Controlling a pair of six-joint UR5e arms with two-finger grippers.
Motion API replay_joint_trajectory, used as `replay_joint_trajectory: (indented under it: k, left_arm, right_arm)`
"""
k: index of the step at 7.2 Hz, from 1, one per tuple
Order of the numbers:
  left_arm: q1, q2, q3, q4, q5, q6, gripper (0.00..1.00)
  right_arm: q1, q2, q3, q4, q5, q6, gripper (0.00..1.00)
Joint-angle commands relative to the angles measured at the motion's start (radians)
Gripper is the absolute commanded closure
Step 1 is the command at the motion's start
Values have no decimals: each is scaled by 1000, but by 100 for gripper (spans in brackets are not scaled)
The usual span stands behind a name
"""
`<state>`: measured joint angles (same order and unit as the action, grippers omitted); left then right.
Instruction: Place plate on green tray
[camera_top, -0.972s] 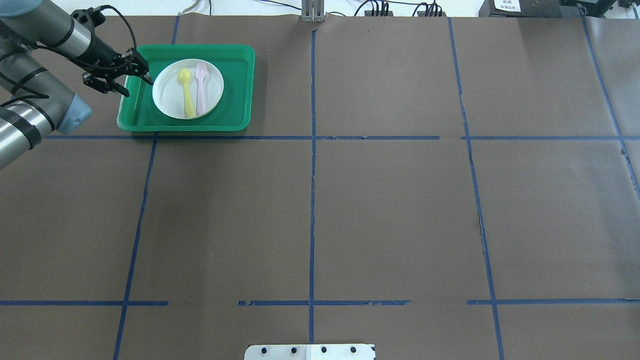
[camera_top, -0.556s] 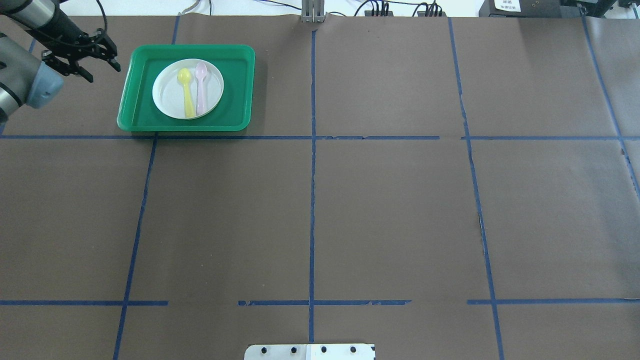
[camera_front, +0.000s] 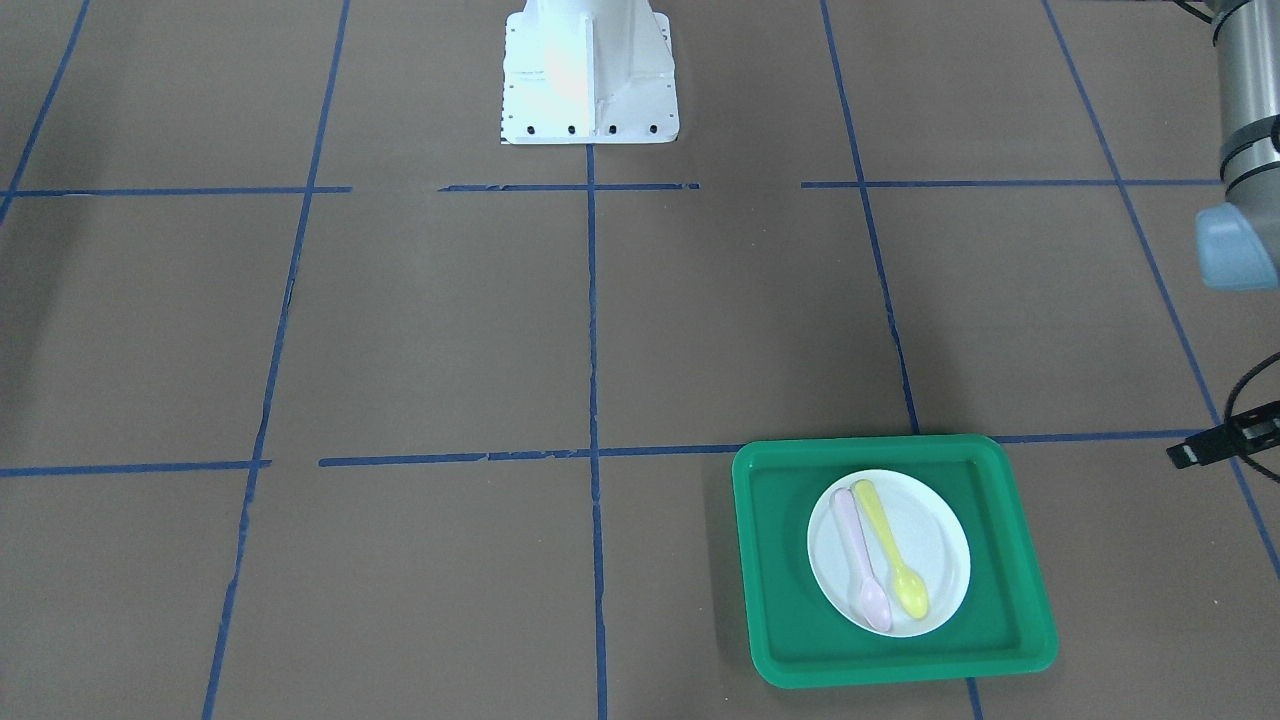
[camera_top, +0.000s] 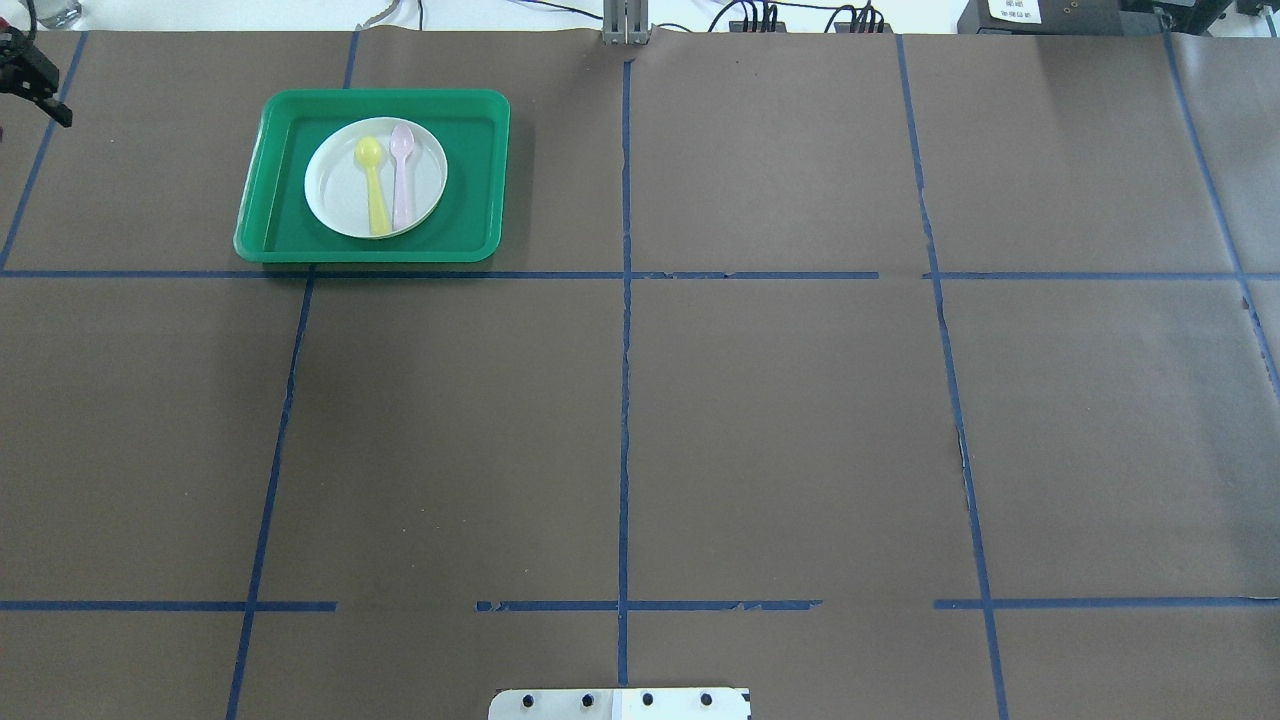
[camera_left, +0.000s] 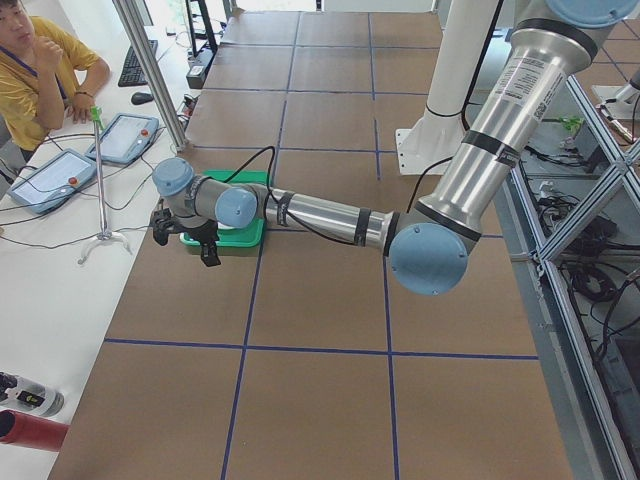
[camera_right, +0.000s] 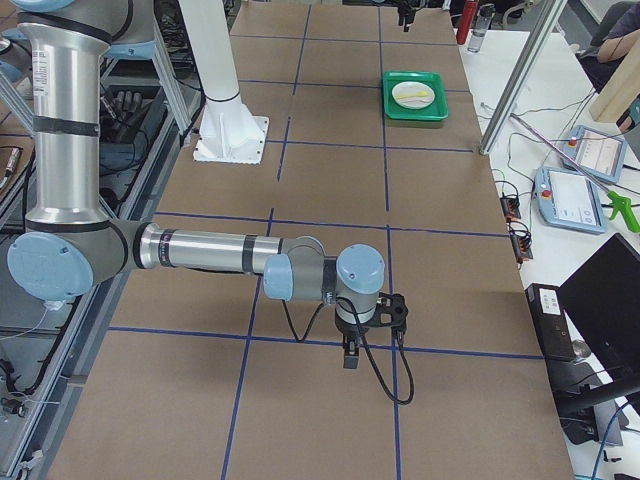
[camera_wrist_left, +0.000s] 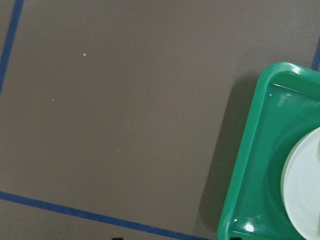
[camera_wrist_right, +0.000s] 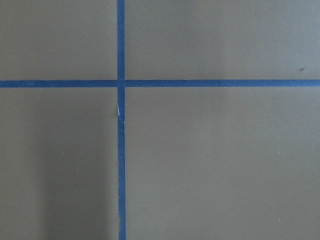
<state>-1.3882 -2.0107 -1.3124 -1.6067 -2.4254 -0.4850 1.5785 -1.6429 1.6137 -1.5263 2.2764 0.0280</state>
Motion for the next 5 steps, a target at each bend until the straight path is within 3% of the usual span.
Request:
replay_joint_trajectory:
  k: [1, 5]
  left_arm:
    - [-81, 85, -78, 95, 0, 162, 15]
    - [-146, 401, -397, 180, 9, 302, 9]
  right_arm:
    - [0, 0, 0, 0, 0, 0, 0]
    - [0, 0, 0, 0, 0, 0, 0]
